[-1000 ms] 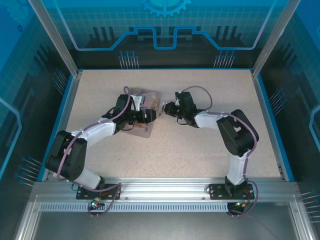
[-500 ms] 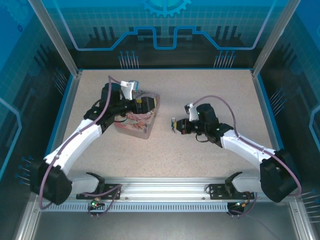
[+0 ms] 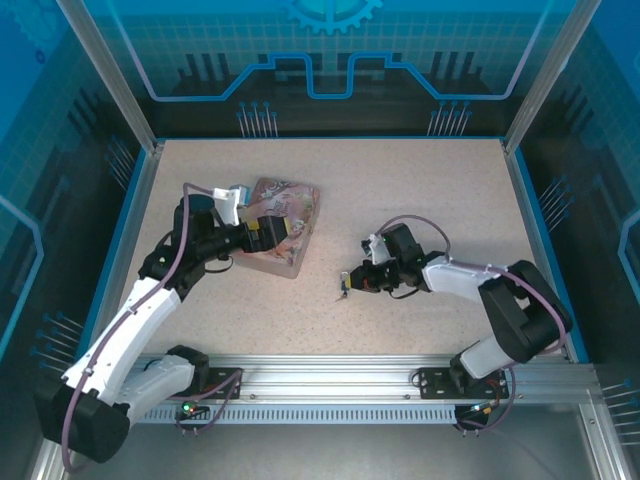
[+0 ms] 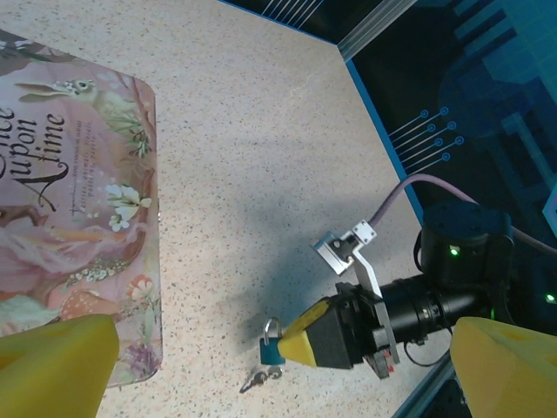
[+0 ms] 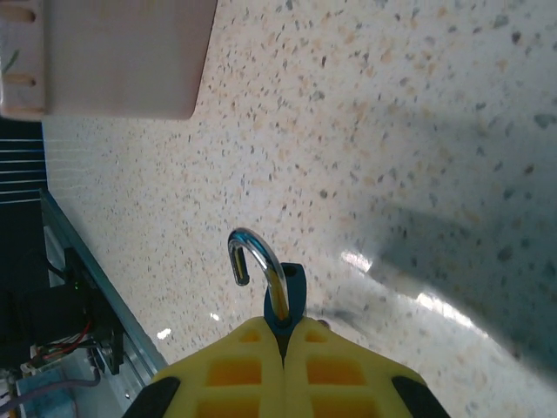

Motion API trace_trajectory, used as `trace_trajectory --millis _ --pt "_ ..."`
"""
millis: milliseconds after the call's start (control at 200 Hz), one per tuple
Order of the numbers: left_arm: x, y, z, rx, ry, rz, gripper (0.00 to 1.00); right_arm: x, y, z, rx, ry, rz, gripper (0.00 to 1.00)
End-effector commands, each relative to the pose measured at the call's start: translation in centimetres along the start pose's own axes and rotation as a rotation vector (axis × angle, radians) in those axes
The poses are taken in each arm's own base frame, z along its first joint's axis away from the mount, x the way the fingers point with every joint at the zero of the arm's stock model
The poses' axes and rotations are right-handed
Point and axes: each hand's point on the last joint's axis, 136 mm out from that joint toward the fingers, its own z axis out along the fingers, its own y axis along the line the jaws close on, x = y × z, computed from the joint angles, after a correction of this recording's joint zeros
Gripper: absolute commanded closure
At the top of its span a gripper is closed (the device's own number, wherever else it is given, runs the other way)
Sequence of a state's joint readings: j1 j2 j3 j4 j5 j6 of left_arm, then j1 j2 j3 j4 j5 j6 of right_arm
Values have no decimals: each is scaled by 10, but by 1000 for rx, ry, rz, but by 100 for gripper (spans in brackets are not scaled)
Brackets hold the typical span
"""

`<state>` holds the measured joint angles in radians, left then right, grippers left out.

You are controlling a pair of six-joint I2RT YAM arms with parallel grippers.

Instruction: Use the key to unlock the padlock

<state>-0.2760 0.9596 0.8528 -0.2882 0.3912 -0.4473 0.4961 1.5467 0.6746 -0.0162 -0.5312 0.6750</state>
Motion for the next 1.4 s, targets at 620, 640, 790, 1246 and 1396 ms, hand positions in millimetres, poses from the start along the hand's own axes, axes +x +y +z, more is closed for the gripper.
trace_trajectory --millis 620,640,790,1246,1396 --pt "-14 46 -35 -200 -121 -115 1 -51 -28 -66 220 -176 -67 51" --pt "-14 50 -37 -218 -131 -119 1 -52 -29 -72 240 -193 -73 49" --pt "-13 108 -61 -460 -253 -131 1 -61 -39 -128 419 -342 -157 35" --pt "-9 227 -86 -883 -485 60 1 -101 -120 -234 743 -984 -297 0" --pt "-1 233 -62 -804 -467 114 1 -113 -127 -221 738 -1005 -389 0"
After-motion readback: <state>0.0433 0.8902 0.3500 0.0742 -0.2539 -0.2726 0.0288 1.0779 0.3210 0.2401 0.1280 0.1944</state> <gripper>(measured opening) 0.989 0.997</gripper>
